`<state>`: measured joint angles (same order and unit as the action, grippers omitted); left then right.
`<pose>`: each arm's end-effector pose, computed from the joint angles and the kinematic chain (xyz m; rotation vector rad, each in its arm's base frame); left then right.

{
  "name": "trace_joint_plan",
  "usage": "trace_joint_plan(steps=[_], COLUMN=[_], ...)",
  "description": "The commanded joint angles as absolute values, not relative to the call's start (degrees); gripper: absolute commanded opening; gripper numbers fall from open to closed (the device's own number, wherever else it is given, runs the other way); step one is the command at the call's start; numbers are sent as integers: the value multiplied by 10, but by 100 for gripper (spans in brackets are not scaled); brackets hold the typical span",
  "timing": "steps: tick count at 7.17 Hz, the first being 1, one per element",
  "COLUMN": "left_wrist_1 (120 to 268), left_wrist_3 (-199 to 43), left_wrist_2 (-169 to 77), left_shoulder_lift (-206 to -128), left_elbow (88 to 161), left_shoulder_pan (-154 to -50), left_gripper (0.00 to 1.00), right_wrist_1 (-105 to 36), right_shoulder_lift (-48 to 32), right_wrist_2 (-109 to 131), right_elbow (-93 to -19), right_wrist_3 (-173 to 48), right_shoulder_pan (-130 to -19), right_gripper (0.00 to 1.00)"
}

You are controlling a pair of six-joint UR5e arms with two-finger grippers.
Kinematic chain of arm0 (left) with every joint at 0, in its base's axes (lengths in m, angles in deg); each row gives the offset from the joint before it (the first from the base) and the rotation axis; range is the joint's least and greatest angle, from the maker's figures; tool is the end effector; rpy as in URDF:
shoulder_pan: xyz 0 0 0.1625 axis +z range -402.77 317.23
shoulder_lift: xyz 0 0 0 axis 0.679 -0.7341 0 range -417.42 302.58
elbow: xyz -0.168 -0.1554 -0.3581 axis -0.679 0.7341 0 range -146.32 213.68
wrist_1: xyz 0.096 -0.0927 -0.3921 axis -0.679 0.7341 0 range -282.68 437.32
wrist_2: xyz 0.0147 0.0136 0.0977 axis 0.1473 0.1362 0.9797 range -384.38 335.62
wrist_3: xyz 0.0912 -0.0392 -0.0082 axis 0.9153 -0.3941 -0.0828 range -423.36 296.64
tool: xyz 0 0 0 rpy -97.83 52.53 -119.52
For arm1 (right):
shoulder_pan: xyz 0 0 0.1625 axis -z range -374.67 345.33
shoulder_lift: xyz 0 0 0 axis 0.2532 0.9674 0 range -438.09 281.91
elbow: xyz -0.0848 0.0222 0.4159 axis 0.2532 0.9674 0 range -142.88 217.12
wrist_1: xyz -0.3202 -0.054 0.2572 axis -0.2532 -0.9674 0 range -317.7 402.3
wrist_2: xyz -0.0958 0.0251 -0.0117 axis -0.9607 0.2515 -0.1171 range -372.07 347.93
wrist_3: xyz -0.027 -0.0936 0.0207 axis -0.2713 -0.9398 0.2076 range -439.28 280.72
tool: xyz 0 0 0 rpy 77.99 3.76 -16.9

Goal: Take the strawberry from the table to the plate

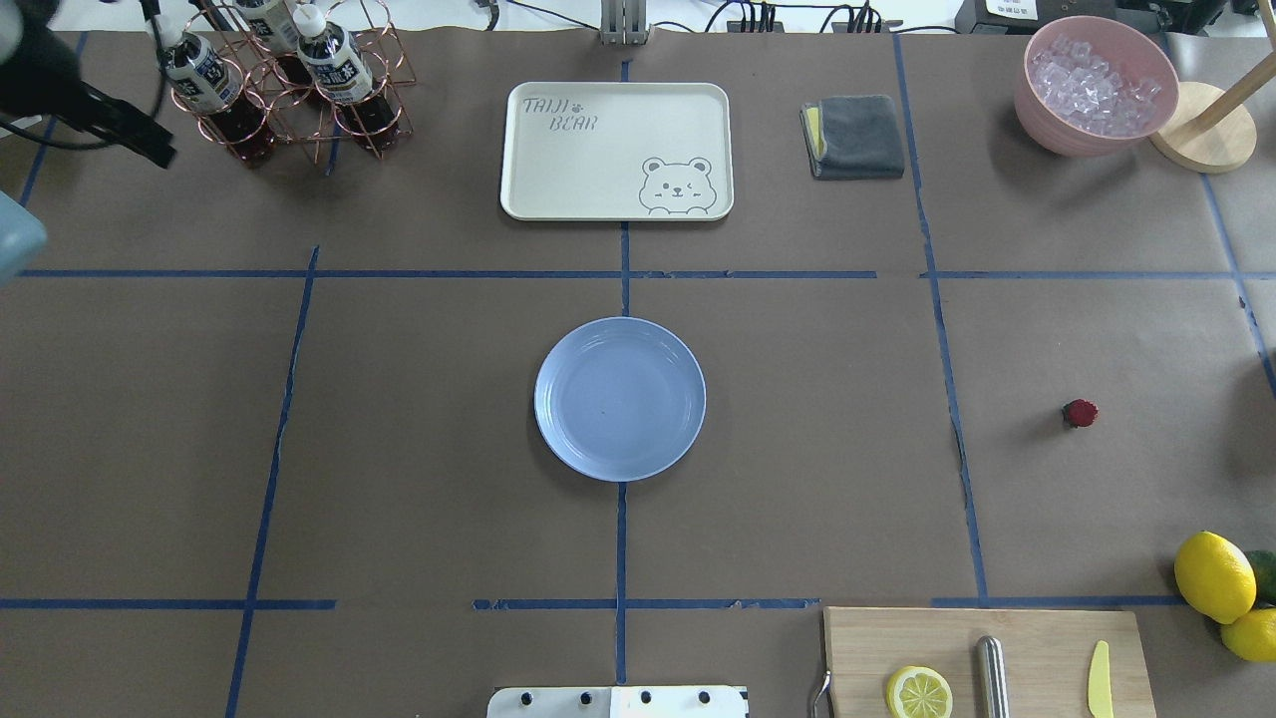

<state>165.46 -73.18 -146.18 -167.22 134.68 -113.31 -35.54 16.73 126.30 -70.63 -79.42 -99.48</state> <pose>0.1267 -0.6013 0.3874 0.3396 0.6518 0.3006 0.0166 -0.4682 0.5160 0.3750 -0.8491 -0.2710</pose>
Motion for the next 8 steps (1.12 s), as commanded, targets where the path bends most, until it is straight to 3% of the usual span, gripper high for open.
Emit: trace_joint_plan(steps=[1,2,4,6,8], left_wrist_1=[1609,1610,1667,1663,1662], left_wrist_3=[-510,-500,-498,-500,-501], left_wrist_2=[-1494,-1512,-1583,-1603,-1603], left_shoulder_lift=[-1614,-1591,-1512,-1495,-1496], left_elbow=[1268,1239,1253,1258,1259], left_shoulder_pan=[-1291,-1312,-1366,-1366,-1366], left_gripper=[100,100,100,100,100], right_wrist_1=[-354,-354,-354,-331,-183], right_shoulder_lift=[140,139,139,157,195], right_wrist_2=[1279,1281,1271,1249,1151], right_elbow=[-706,-710,-732,-740,-704], right_wrist_3=[-795,-793,-709,-646,-523], right_shoulder_pan=[-955,-945,-896,-848,-761], right_gripper=[100,100,100,99,99])
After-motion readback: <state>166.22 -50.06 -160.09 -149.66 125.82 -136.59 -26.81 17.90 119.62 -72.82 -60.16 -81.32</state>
